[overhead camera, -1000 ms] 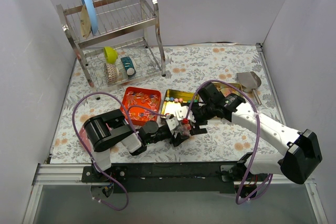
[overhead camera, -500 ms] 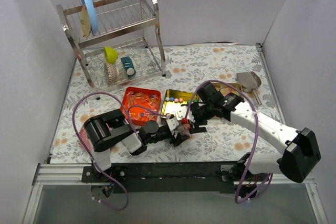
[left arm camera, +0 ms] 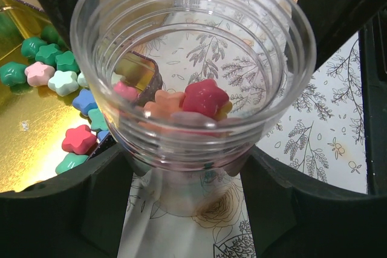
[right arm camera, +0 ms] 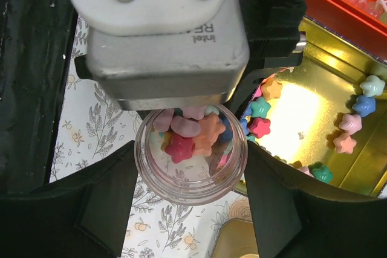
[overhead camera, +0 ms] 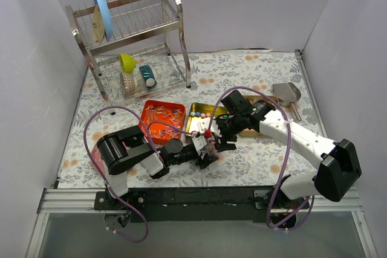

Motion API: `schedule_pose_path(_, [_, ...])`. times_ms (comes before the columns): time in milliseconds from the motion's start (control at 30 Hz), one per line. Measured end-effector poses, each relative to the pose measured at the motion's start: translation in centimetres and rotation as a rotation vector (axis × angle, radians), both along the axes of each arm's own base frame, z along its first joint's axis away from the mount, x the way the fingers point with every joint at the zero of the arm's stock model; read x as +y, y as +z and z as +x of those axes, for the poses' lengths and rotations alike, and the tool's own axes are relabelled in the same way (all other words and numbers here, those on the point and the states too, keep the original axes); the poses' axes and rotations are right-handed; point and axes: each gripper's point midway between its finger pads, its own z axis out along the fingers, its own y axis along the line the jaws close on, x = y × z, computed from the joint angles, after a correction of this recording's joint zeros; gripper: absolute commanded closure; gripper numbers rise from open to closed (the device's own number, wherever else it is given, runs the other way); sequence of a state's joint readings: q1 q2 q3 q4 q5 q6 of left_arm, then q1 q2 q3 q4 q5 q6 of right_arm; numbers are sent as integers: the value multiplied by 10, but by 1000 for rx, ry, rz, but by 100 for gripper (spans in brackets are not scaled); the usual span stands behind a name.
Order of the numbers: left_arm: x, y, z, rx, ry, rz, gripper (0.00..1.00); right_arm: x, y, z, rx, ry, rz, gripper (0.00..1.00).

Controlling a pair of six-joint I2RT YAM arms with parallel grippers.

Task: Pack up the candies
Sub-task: Screw the bottle lid onto the packing bottle.

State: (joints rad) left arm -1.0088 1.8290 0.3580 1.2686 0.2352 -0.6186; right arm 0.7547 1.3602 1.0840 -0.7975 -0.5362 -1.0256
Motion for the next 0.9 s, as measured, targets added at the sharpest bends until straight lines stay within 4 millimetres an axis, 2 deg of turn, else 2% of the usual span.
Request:
schedule_pose_path(267, [0, 0, 1, -9, 1, 2, 100, 2, -8, 1, 55, -16, -28, 32])
schedule_pose_path(367, [0, 0, 1, -9, 1, 3, 100, 2, -9, 1, 57, -18, -28, 24])
schedule_pose_path(467, [0, 0, 1, -8, 1, 3, 100, 0, -9, -1, 62, -31, -28, 2])
schedule_pose_path(733, [-3, 0, -2, -8, -11, 1, 100, -18, -13, -9, 50, -81, -39, 2])
schedule_pose_path(900, [-3, 0, -2, -6, -10, -1, 100, -44, -22, -14, 96, -163, -109, 2])
